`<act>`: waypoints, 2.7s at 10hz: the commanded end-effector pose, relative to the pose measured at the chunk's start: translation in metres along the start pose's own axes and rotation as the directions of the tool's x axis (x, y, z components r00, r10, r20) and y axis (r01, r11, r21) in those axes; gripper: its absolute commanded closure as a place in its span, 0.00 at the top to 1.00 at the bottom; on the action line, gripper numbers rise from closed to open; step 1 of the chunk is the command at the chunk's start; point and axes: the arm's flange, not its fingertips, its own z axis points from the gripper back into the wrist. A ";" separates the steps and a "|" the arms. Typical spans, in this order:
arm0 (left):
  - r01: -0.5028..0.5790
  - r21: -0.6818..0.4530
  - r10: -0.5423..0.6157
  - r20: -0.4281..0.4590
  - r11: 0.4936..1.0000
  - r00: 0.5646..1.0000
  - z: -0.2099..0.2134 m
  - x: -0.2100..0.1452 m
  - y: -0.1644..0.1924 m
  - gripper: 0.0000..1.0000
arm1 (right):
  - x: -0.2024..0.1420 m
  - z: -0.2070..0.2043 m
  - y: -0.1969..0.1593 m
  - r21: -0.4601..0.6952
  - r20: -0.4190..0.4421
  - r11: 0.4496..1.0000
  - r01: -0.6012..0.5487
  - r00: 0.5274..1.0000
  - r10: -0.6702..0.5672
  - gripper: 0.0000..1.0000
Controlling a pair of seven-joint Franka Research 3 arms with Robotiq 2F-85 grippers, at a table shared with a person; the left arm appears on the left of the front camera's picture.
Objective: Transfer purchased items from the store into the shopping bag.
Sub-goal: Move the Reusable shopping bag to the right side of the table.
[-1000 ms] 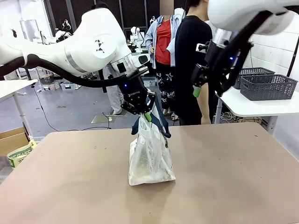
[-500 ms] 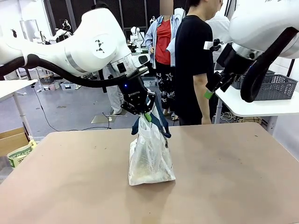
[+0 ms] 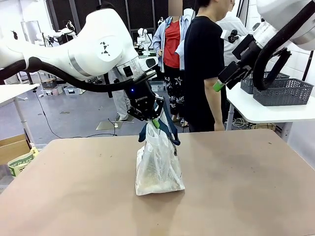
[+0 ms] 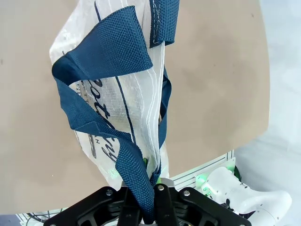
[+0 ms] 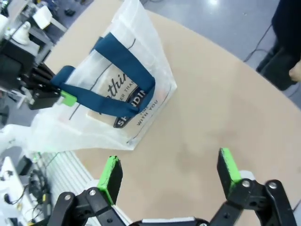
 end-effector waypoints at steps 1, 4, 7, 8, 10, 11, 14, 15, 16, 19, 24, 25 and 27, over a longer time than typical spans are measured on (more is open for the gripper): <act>-0.001 0.002 0.001 0.000 1.000 1.000 0.000 -0.001 0.001 0.00 | -0.003 0.000 0.008 -0.033 0.001 0.999 -0.032 0.999 0.032 1.00; -0.001 0.002 0.001 0.000 1.000 1.000 0.000 -0.001 0.001 0.00 | -0.003 0.000 0.008 -0.033 0.001 0.999 -0.032 0.999 0.032 1.00; 0.000 0.000 0.000 0.000 1.000 1.000 0.000 0.000 0.000 0.00 | -0.003 0.000 0.008 -0.033 0.001 0.999 -0.032 0.999 0.032 1.00; -0.014 0.049 0.016 -0.032 0.999 0.999 0.009 0.006 -0.002 0.00 | -0.003 0.000 0.008 -0.033 0.001 0.999 -0.032 0.999 0.032 1.00; -0.031 0.182 0.054 -0.125 0.983 0.991 0.025 0.015 -0.013 0.00 | -0.003 0.000 0.008 -0.033 0.001 0.999 -0.032 0.999 0.032 1.00; -0.038 0.216 0.075 -0.166 0.976 0.983 0.027 0.018 -0.017 0.00 | -0.003 0.000 0.008 -0.033 0.001 0.999 -0.032 0.999 0.032 1.00; -0.073 0.290 0.124 -0.160 0.954 0.979 0.029 0.029 -0.018 0.00 | -0.003 0.000 0.008 -0.033 0.001 0.999 -0.032 0.999 0.032 1.00; -0.092 0.317 0.143 -0.141 0.944 0.980 0.036 0.031 -0.012 0.00 | -0.003 0.000 0.008 -0.033 0.001 0.999 -0.032 0.999 0.032 1.00; -0.106 0.354 0.155 -0.113 0.929 0.981 0.045 0.030 -0.006 0.00 | -0.003 0.000 0.008 -0.033 0.001 0.999 -0.032 0.999 0.032 1.00; -0.193 0.455 0.226 -0.019 0.869 0.974 0.080 0.022 0.032 0.00 | -0.003 0.000 0.008 -0.033 0.001 0.999 -0.032 0.999 0.032 1.00; -0.317 0.492 0.293 0.127 0.811 0.948 0.120 -0.007 0.115 0.00 | -0.003 0.000 0.008 -0.033 0.001 0.999 -0.032 0.999 0.032 1.00; -0.301 0.486 0.274 0.127 0.821 0.953 0.122 -0.014 0.132 0.00 | -0.003 0.000 0.008 -0.033 0.001 0.999 -0.032 0.999 0.032 1.00; -0.274 0.490 0.240 0.133 0.827 0.962 0.123 -0.026 0.161 0.00 | -0.003 0.000 0.008 -0.033 0.001 0.999 -0.032 0.999 0.032 1.00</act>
